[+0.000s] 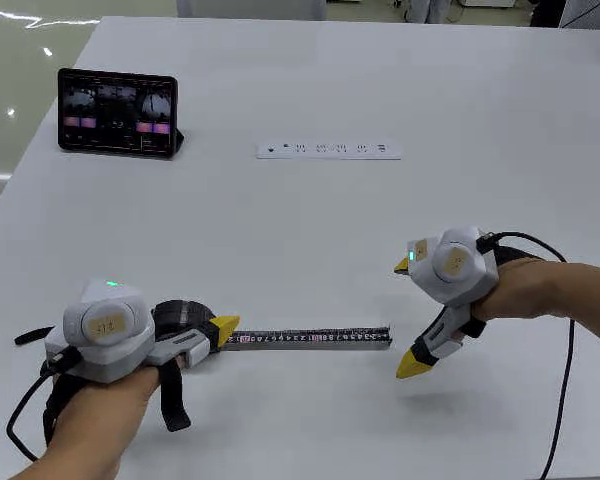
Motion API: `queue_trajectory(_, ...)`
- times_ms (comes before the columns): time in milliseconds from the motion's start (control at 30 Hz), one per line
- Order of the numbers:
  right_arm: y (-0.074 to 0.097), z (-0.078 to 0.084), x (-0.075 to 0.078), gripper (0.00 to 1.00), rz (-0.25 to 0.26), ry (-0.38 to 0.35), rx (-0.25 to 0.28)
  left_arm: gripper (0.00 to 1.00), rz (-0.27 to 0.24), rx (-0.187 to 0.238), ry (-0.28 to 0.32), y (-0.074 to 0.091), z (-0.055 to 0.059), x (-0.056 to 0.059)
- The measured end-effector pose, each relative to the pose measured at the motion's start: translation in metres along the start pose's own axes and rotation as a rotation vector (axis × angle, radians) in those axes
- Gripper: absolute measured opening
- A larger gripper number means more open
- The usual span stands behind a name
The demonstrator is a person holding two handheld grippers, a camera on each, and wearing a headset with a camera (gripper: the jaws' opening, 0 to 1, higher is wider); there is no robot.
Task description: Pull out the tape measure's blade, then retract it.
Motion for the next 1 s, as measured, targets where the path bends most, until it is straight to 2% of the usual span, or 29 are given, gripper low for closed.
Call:
queue_trajectory(100, -0.005, -0.001, -0.001, 0.88, -0.002, 0.053, -0.015, 0.99, -0.008, 0.049, -0.036, 0.001, -0.006, 0.002)
queue_trajectory(133, -0.006, 0.000, -0.001, 0.85, -0.001, 0.069, -0.023, 0.99, -0.011, 0.053, -0.044, 0.001, -0.006, 0.002)
queue_trajectory(400, -0.012, 0.001, 0.000, 0.67, -0.004, 0.070, -0.032, 0.99, 0.005, 0.049, -0.043, -0.005, -0.005, 0.006)
queue_trajectory(533, -0.014, 0.002, -0.002, 0.46, -0.018, 0.082, -0.038, 0.99, 0.012, 0.041, -0.035, -0.006, -0.002, 0.007)
queue_trajectory(567, -0.015, 0.002, -0.003, 0.44, -0.021, 0.082, -0.036, 0.99, 0.011, 0.041, -0.037, -0.006, -0.002, 0.007)
queue_trajectory(767, -0.018, 0.002, -0.005, 0.39, -0.032, 0.085, -0.040, 0.99, 0.013, 0.041, -0.029, -0.006, -0.001, 0.007)
queue_trajectory(1000, -0.020, 0.004, -0.009, 0.28, -0.039, 0.131, -0.046, 0.99, 0.003, 0.041, -0.015, -0.006, -0.001, 0.002)
Point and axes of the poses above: the centre of the closed fingertips' face, and the gripper's own axes: y roughly backward along the fingers, x roughly to its right, z roughly out of its underside, the point moved 1 cm from there along y, roughly backward along the fingers, and after that the axes turned 9 degrees about -x, right-handed, at the moved point
